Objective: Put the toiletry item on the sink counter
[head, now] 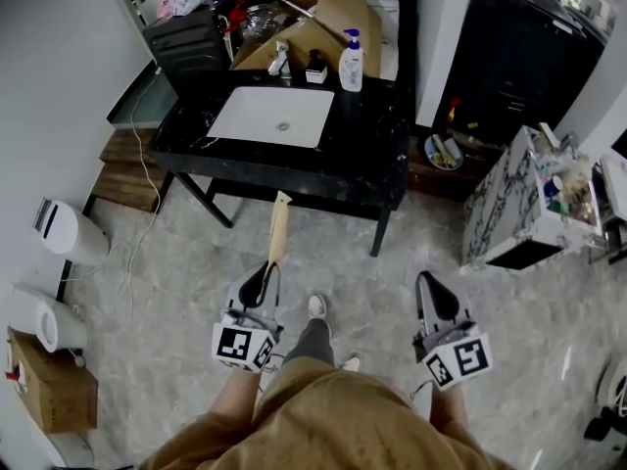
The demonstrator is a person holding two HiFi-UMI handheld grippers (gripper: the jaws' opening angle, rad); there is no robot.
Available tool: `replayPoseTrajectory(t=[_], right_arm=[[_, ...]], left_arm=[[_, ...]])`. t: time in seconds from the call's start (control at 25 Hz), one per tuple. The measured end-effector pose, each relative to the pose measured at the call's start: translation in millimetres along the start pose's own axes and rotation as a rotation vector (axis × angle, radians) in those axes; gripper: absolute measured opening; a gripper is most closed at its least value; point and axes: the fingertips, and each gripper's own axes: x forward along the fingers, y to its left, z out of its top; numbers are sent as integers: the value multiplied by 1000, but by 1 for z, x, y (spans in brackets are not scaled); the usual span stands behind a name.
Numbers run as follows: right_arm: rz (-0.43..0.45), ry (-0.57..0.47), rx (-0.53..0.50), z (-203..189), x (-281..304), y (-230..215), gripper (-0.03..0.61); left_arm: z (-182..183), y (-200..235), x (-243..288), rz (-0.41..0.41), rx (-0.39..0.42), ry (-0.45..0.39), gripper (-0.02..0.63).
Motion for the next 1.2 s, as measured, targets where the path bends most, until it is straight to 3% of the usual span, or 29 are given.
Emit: replayPoseTrajectory(t=[0.32, 0.56, 0.76, 0.88, 1.2], right_arm=[[-46, 25, -9, -1, 76, -46, 3], [-61, 40, -41, 19, 191, -83, 3], [-93, 39, -37, 36, 272, -95, 3], [-133, 47, -27, 42, 293, -106, 3], [-207, 76, -22, 45, 315, -148, 3]], left_arm=[[-15, 32, 107, -75, -46, -5, 20], [3, 86, 219, -144, -43, -30, 20], [-3, 135, 288, -207, -74, 2, 20], [-9, 151, 322, -245, -74, 36, 20], [-5, 142, 378, -314, -114, 13, 20]])
